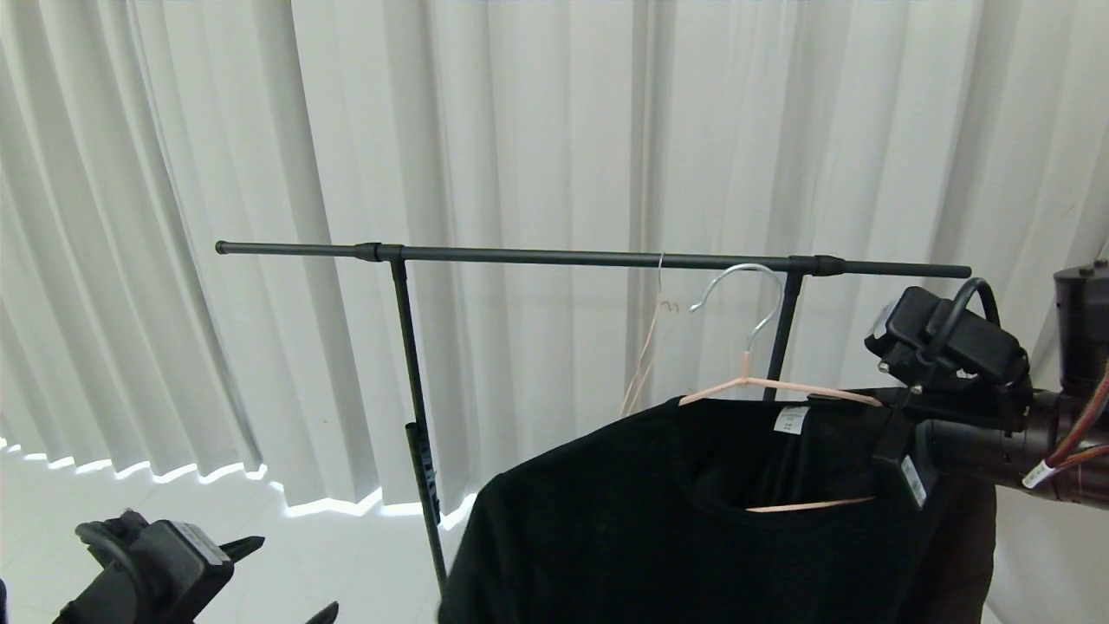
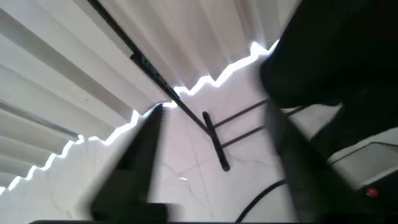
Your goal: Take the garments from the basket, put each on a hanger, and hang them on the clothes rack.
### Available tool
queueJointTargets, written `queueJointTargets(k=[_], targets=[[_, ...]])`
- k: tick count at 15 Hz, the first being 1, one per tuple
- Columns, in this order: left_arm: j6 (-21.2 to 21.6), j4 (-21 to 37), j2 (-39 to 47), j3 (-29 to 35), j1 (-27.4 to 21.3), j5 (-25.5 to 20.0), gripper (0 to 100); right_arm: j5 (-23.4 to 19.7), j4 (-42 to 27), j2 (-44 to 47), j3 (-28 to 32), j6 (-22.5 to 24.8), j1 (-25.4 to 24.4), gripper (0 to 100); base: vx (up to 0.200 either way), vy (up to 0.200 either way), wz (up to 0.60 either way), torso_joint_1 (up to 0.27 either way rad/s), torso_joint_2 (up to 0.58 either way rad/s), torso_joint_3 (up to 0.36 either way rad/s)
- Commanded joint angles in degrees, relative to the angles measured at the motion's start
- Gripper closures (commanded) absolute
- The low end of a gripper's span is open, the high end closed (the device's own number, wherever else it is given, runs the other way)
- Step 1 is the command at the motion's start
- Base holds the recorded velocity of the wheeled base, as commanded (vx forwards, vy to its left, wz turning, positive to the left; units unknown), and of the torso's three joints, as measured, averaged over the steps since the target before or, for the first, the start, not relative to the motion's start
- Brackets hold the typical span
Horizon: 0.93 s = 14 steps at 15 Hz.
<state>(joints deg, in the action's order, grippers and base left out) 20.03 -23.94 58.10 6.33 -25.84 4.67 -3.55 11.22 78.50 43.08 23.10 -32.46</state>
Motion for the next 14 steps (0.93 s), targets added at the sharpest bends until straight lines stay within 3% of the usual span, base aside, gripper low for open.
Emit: queueJointTargets(k=[1,4,5,7,9,10,12,14], targets=[[-0.08,-0.05,-2.73,0.09,-0.08,-2.74,0,2.14,-0.14,0.34,-0.19,0.01,2.67,100,0.000,0.000,0.00,0.000,0.00,0.000],[-0.78,-0.05,-4.40,1.67,0.09,-5.90,0,6.27,-3.04,0.08,-0.10,0.01,7.41,100,0.000,0.000,0.00,0.000,0.00,0.000],[-1.48,-0.05,-3.61,4.13,0.18,-5.46,0,10.32,-5.77,-0.18,-0.28,-0.07,10.05,100,0.000,0.000,0.00,0.000,0.00,0.000],[-1.40,0.04,-0.18,7.91,0.36,-0.19,0,15.59,-11.22,-0.89,-0.28,-0.43,14.36,100,0.000,0.000,0.00,0.000,0.00,0.000],[-1.13,0.12,5.44,9.14,0.97,14.84,0,21.04,-17.54,-2.12,-0.19,-0.43,17.70,100,0.000,0.000,0.00,0.000,0.00,0.000],[-1.40,0.12,7.29,9.23,0.88,18.36,0,23.32,-20.09,-2.47,-0.19,-0.51,19.28,100,0.000,0.000,0.00,0.000,0.00,0.000],[-1.31,0.12,8.17,9.14,0.36,18.09,0,24.82,-21.67,-2.73,-0.37,-1.04,22.53,100,0.000,0.000,0.00,0.000,0.00,0.000],[-1.31,0.12,8.70,8.18,0.00,18.36,0,24.82,-21.76,-1.68,-0.28,-6.67,23.85,100,0.000,0.000,0.00,0.000,0.00,0.000]])
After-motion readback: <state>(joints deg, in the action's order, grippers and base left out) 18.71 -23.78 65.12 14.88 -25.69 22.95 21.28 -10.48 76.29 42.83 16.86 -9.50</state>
